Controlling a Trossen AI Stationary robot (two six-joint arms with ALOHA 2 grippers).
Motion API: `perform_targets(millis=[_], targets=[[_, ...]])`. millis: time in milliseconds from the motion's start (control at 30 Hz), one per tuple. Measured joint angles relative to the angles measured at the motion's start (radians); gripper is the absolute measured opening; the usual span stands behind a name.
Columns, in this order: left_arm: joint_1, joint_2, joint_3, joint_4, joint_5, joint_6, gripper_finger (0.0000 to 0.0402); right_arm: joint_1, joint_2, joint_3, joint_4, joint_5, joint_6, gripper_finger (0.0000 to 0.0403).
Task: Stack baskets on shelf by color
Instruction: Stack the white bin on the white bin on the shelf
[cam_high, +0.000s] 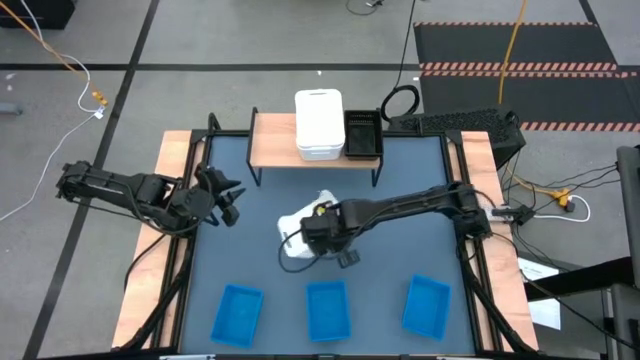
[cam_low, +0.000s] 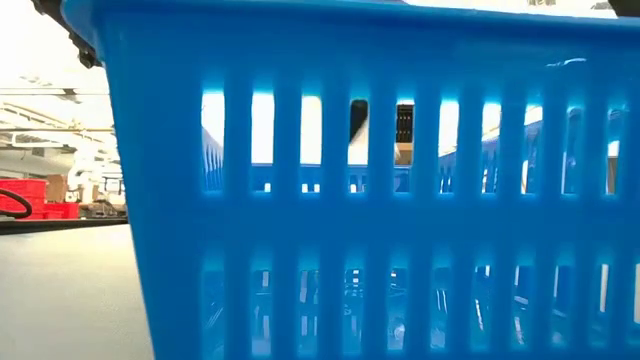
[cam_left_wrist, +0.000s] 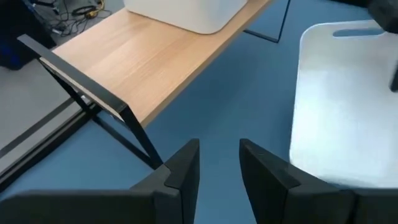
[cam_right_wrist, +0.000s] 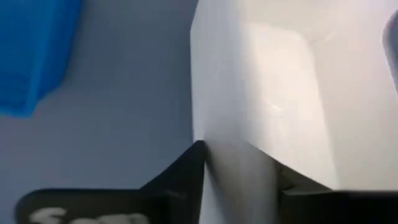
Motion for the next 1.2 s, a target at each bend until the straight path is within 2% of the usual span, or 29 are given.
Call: perform_targets(millis=[167,267,400,500,600,667,800,967,1100,1200], targets=[[0.000,0.000,0.000,0.023,0.000,0.022,0.0115,-0.015,-0.119,-0.239,0.140,-0.006,0.170,0.0146],[0.000,0.000,0.000,0.022,0.000,0.023,0.0115,-0.017,-0.197,-0.367,0.274,-0.015,0.374,0.0178],[0.001,0.000,0.000,0.027,-0.005,0.037,0.0115,-0.018,-0.277,-0.474,0.653,-0.001,0.743,0.0198],[0.002,0.000,0.000,0.070,-0.018,0.056,0.0115,-0.019,-0.300,-0.483,0.860,0.106,0.887,0.0198],[0.000,0.000,0.000,0.110,-0.018,0.079,0.0115,-0.018,-0.269,-0.451,0.862,0.197,0.907,0.0190],[-0.001,0.000,0.000,0.113,-0.018,0.091,0.0115,-0.014,-0.231,-0.440,0.855,0.223,0.931,0.0184],[-0.001,0.001,0.000,0.111,-0.018,0.097,0.0115,-0.009,-0.134,-0.386,0.870,0.186,0.966,0.0176],[0.001,0.000,0.000,0.110,-0.019,0.098,0.0115,-0.002,-0.025,-0.279,0.766,0.159,0.954,0.0171],[0.001,0.001,0.000,0.100,-0.019,0.098,0.0115,-0.004,0.013,-0.250,0.715,0.158,0.961,0.0171],[0.001,0.001,0.000,0.097,-0.019,0.106,0.0115,-0.004,0.036,-0.246,0.724,0.111,0.975,0.0166]])
